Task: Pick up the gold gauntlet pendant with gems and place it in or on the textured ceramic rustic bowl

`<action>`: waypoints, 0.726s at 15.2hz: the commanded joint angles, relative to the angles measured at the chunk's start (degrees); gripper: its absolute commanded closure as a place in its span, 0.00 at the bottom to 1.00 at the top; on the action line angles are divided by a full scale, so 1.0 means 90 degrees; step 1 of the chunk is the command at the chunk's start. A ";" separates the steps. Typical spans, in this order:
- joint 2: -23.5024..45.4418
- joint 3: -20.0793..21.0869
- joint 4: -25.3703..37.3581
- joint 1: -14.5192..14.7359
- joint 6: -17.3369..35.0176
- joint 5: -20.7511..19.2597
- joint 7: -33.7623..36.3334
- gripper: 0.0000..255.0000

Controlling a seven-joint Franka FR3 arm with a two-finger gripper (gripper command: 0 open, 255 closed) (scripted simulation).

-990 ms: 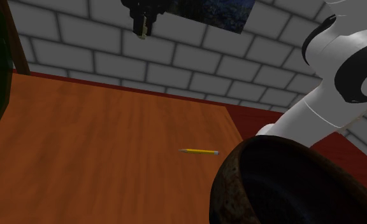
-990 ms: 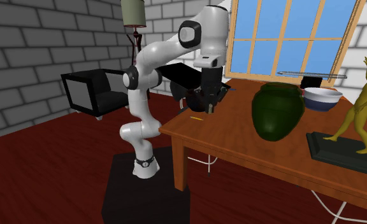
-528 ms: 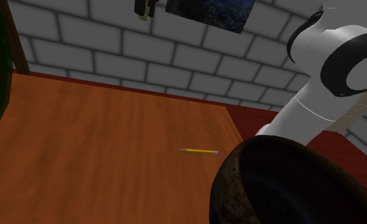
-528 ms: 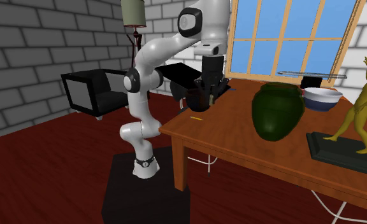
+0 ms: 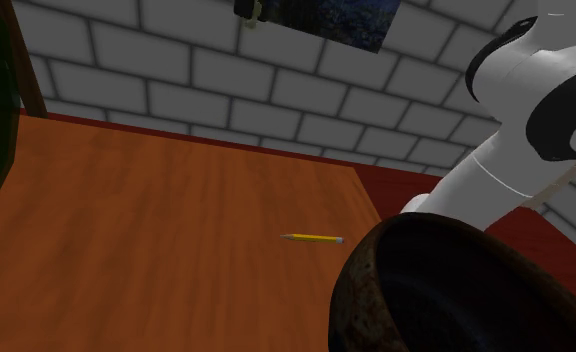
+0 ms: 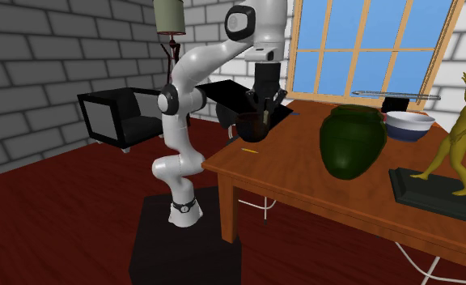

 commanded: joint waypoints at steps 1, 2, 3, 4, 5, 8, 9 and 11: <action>-0.0300 0.0003 -0.0180 0.0043 -0.0063 0.0196 0.0129 1.00; -0.0482 -0.0004 -0.0326 0.0070 -0.0064 0.0312 0.0191 1.00; -0.0654 -0.0008 -0.0457 0.0103 -0.0072 0.0421 0.0259 1.00; -0.0818 -0.0005 -0.0574 0.0137 -0.0084 0.0527 0.0332 1.00; -0.0973 0.0002 -0.0679 0.0174 -0.0101 0.0628 0.0412 1.00; -0.1389 0.0049 -0.0926 0.0300 -0.0172 0.0915 0.0685 1.00; -0.1513 0.0077 -0.0987 0.0339 -0.0201 0.1009 0.0786 1.00; -0.1741 0.0145 -0.1080 0.0418 -0.0266 0.1191 0.1003 1.00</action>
